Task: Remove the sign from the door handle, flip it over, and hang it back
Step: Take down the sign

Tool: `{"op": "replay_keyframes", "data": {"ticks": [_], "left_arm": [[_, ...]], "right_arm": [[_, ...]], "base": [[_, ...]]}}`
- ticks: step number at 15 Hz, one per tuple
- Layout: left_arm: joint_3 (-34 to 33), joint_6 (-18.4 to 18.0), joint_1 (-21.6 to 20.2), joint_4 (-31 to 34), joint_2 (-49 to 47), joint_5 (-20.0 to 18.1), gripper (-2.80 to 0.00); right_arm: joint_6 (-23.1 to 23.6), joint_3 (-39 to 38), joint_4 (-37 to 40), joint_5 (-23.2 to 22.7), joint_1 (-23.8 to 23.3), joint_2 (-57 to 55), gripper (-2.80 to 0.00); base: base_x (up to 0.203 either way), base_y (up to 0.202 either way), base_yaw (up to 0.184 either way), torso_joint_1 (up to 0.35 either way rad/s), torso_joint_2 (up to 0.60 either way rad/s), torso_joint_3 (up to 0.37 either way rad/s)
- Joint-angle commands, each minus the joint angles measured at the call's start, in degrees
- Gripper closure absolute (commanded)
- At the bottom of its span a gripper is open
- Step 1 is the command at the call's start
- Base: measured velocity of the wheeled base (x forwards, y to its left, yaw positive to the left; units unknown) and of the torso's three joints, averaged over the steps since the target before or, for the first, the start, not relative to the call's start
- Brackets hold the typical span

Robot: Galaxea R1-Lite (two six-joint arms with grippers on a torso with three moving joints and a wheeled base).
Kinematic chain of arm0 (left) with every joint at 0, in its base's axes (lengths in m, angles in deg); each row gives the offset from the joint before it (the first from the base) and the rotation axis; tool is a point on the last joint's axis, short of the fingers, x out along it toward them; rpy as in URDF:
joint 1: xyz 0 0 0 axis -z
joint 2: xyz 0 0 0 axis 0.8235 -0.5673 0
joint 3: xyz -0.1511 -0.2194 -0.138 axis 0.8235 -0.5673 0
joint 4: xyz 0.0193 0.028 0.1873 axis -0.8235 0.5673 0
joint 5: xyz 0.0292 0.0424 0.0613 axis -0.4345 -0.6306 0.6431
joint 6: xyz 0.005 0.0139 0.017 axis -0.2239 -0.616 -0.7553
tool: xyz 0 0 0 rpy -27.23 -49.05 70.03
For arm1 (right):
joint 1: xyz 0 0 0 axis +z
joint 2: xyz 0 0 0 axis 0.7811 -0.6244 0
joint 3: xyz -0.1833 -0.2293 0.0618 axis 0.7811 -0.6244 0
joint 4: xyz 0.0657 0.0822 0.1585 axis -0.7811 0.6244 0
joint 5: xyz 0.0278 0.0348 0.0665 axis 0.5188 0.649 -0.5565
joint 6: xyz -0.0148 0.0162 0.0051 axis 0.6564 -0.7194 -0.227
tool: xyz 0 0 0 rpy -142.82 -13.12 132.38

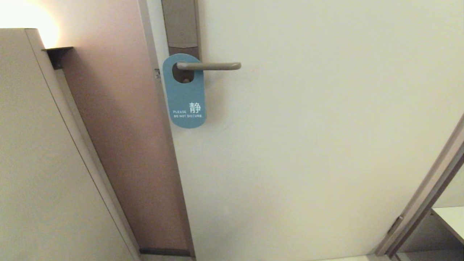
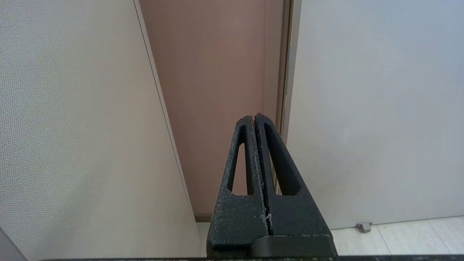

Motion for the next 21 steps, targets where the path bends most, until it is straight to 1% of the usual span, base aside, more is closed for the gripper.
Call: {"op": "replay_keyframes", "data": {"ticks": [1, 9, 13, 15, 17, 20, 21], "left_arm": [[0.0, -0.1, 0.0, 0.0, -0.1, 0.0, 0.00], [0.0, -0.2, 0.0, 0.0, -0.1, -0.1, 0.00], [0.1, -1.2, 0.1, 0.3, -0.1, -0.5, 0.00], [0.7, -2.5, 0.1, 0.5, -0.1, -0.8, 0.00], [4.3, -2.5, 0.1, 1.6, -1.1, -2.4, 0.00], [11.6, -1.8, 0.5, 2.7, -10.0, -3.3, 0.00], [14.6, -1.3, 1.5, 2.8, -14.0, -3.4, 0.00]], "right_arm": [[0.1, 0.0, 0.0, 0.0, -0.1, -0.1, 0.00], [0.1, 0.0, 0.0, 0.0, 0.0, -0.1, 0.00], [0.0, 0.0, 0.0, 0.0, 0.0, -0.1, 0.00], [0.1, 0.0, 0.0, 0.0, 0.0, -0.1, 0.00], [0.1, 0.0, 0.0, 0.0, 0.0, -0.1, 0.00], [0.1, 0.0, 0.0, 0.0, 0.0, -0.1, 0.00], [0.1, 0.0, 0.0, 0.0, 0.0, -0.1, 0.00]], "base": [[0.000, 0.000, 0.000, 0.000, 0.00, 0.000], [0.000, 0.000, 0.000, 0.000, 0.00, 0.000], [0.000, 0.000, 0.000, 0.000, 0.00, 0.000], [0.000, 0.000, 0.000, 0.000, 0.00, 0.000], [0.000, 0.000, 0.000, 0.000, 0.00, 0.000], [0.000, 0.000, 0.000, 0.000, 0.00, 0.000], [0.000, 0.000, 0.000, 0.000, 0.00, 0.000]]}}
